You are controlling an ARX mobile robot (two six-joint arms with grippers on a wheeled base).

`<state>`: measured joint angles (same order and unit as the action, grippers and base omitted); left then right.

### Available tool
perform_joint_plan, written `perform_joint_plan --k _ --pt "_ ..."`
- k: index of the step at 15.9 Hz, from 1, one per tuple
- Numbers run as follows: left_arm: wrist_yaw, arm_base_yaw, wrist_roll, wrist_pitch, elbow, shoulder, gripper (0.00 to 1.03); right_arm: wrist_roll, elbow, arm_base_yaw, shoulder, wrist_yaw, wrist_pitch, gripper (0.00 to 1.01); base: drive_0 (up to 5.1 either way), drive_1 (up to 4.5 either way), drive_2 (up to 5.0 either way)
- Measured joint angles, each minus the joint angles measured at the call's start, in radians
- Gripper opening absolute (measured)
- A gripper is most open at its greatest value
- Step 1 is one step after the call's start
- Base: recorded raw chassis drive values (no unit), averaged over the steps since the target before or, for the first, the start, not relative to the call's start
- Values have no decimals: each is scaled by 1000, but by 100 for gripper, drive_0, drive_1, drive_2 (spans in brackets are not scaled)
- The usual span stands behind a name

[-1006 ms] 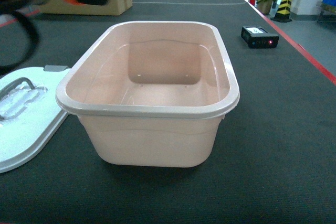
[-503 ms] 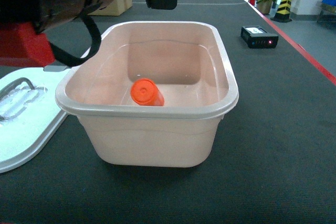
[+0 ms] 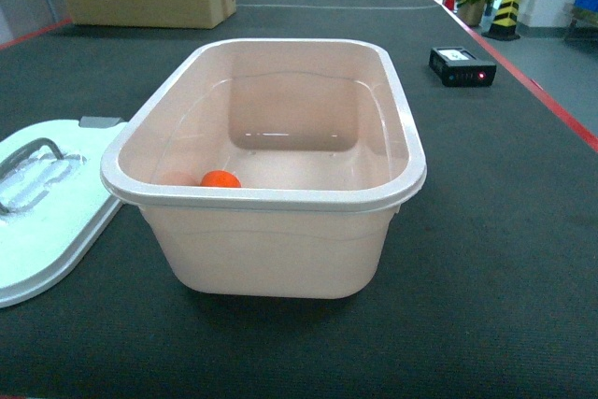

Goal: Pick capacitor and pack into box

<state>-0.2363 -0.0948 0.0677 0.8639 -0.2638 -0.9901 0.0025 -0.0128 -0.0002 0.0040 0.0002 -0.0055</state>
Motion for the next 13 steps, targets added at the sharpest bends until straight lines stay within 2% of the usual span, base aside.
perform_joint_plan --k 1,2,3,4,8,13 --pt "142 216 13 146 10 -151 98 0 0 0 0 0 0 98 0 0 0" --pt "328 402 29 373 -116 -593 98 0 0 0 0 0 0 98 0 0 0" --pt "383 425 46 382 -256 -808 98 0 0 0 0 0 0 98 0 0 0" --pt "423 424 47 342 -341 -950 98 0 0 0 0 0 0 98 0 0 0" --pt "489 424 56 287 -575 -1203 98 0 0 0 0 0 0 98 0 0 0" --pt "507 418 56 248 -644 -1268 98 0 0 0 0 0 0 98 0 0 0"
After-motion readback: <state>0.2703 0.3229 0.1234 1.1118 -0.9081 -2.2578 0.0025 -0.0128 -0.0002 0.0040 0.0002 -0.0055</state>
